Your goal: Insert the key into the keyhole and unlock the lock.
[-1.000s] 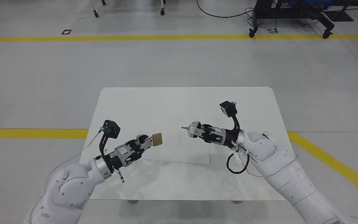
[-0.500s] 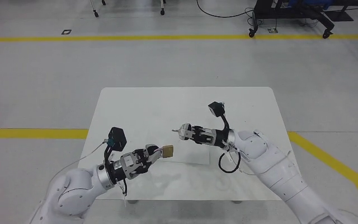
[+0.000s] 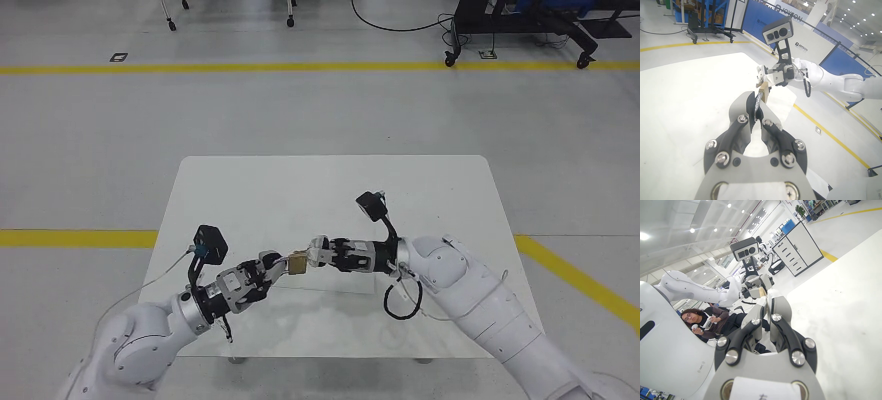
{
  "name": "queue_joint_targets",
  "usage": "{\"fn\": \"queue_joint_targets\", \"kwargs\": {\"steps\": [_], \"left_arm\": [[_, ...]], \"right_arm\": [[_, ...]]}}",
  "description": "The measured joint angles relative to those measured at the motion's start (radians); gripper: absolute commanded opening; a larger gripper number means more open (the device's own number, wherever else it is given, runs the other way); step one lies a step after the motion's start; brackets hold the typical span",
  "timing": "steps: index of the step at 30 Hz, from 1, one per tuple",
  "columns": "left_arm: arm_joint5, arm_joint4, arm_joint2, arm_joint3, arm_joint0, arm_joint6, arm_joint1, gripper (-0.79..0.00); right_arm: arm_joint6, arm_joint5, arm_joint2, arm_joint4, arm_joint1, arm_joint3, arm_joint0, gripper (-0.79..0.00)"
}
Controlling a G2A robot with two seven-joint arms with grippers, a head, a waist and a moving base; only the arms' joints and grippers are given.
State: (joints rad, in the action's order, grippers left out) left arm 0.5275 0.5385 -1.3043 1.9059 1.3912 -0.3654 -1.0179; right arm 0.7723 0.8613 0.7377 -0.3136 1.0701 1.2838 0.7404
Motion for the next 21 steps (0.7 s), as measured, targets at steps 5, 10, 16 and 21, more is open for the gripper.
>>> {"fn": "queue_joint_targets", "kwargs": {"steps": [5,10,16,21], "left_arm": [[-0.020,0.009,0.017,-0.018,-0.021,0.003,-0.005,-0.785],[-0.027,0.005,0.030,-0.040,-0.044,0.004,-0.009,-0.785],[-0.030,0.004,0.041,-0.055,-0.061,0.000,-0.013,-0.785],[-0.003,-0.046,0.046,-0.069,-0.065,-0.025,-0.014,-0.785]], "right_arm": [[0.035,0.002,0.001,-0.016,0.004,0.004,0.003,-0.785],[0.062,-0.001,0.001,-0.026,0.008,0.011,0.004,-0.785],[0.082,-0.002,0.003,-0.025,0.013,0.023,0.012,-0.785],[0.090,0.000,0.013,-0.031,0.014,0.031,0.020,-0.785]]}}
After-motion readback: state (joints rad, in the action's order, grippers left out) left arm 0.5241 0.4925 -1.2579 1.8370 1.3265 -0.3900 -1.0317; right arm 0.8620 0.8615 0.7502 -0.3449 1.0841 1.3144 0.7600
